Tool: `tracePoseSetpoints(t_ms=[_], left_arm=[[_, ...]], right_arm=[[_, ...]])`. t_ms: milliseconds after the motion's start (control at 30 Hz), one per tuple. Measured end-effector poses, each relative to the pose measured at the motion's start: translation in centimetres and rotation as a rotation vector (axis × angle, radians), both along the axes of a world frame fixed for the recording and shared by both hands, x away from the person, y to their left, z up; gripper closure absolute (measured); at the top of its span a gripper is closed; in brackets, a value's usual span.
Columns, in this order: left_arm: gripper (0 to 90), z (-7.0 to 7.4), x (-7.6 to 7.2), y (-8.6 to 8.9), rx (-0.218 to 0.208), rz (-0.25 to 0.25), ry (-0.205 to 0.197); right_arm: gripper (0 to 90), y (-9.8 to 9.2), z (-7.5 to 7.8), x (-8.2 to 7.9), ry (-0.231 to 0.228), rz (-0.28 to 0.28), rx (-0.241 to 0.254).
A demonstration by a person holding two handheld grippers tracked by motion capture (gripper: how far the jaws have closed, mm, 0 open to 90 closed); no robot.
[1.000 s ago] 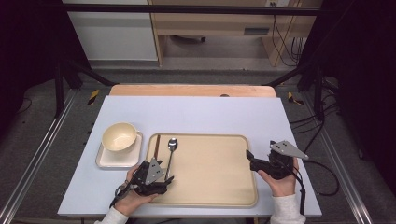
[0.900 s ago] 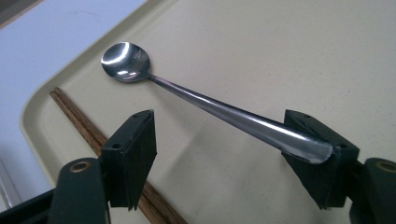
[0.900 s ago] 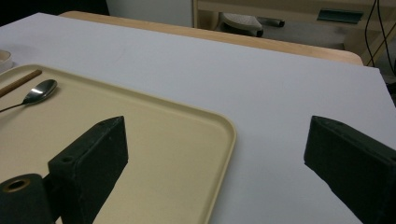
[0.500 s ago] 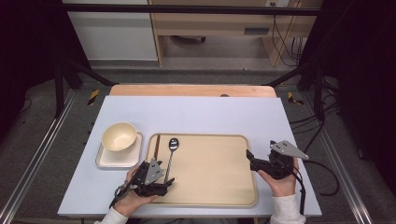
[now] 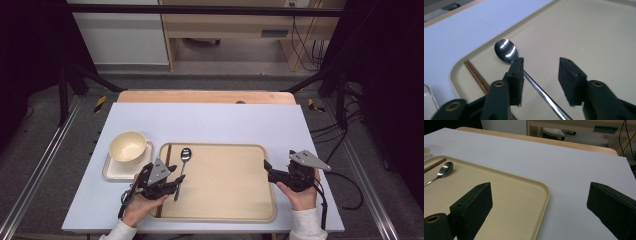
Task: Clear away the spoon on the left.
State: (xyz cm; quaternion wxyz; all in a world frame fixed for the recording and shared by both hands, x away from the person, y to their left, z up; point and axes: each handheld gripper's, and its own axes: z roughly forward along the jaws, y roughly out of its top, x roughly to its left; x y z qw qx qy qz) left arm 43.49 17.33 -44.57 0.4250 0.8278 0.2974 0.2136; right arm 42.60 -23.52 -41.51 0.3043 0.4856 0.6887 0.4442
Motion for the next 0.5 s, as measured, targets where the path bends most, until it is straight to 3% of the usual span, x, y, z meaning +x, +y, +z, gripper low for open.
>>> tracePoseSetpoints(t_ms=[233,500], left_arm=[[78.9,-0.5,1.0,-0.6,0.044,-0.012,0.023],[86.7,-1.3,2.8,-2.1,0.103,-0.025,0.047]], right_arm=[[6.7,0.0,0.0,0.0,0.001,-0.002,-0.001],[6.7,-0.1,0.0,0.0,0.002,-0.003,0.001]])
